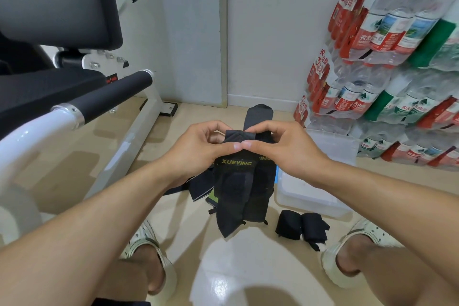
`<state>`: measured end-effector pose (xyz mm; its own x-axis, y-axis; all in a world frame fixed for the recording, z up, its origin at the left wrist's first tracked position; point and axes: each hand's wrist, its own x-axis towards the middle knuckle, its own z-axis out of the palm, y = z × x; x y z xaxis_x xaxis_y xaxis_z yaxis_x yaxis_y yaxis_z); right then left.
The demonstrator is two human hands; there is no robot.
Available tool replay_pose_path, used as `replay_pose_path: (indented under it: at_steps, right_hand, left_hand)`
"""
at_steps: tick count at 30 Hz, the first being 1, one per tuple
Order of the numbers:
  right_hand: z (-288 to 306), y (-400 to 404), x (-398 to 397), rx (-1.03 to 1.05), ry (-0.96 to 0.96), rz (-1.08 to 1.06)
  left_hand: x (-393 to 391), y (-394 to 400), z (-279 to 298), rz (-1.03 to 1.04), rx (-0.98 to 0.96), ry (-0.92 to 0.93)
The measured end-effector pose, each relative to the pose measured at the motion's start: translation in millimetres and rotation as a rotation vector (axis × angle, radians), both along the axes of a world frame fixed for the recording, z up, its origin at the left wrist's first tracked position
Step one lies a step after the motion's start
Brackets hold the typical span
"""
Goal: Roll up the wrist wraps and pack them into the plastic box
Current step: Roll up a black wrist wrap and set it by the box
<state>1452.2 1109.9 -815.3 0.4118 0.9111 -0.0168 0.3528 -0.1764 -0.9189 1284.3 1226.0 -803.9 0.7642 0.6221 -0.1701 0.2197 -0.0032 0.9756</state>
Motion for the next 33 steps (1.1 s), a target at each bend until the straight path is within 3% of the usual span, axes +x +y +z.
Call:
replay_pose_path:
  at_steps: [8, 10, 13, 16, 21, 25, 28, 31, 33]
  right_hand:
    - [3.7, 1.4, 1.5, 0.087, 0.087, -0.069]
    - [4.1, 4.1, 4.9, 0.105, 0.182, -0.115]
    - [5.1, 8.3, 9.9, -0.054, 0.296, -0.213]
    - [5.6, 6.4, 9.7, -0.205, 0.373, -0.157]
    - [7.5, 2.6, 3.5, -0.268, 0.235, 0.087]
    - [7.5, -0.4, -12.3, -0.129, 0.129, 0.037]
    - [8.6, 2.9, -14.5, -0.062, 0.235, -0.057]
    - [11.8, 9.0, -7.2, -0.019, 0.430, -0.117]
    - [14.3, 11.3, -0.1, -0.020, 0.462, -0.143]
  left_hand:
    - [2.0, 0.9, 2.5, 0.105, -0.053, -0.068]
    - [2.5, 2.9, 2.6, 0.173, -0.062, -0.107]
    - [3.2, 4.9, 3.2, 0.217, -0.076, -0.152]
    - [3.6, 6.3, 3.2, 0.258, -0.070, -0.192]
    - [3.6, 13.8, -0.1, 0.314, -0.054, -0.214]
    - [4.4, 12.8, 0.4, 0.313, -0.100, -0.201]
    - [4.3, 11.3, 1.9, 0.253, -0.190, -0.141]
    - [-0.4, 10.0, -8.1, 0.091, -0.245, 0.052]
    - [0.3, 8.2, -15.9, 0.070, -0.258, 0.116]
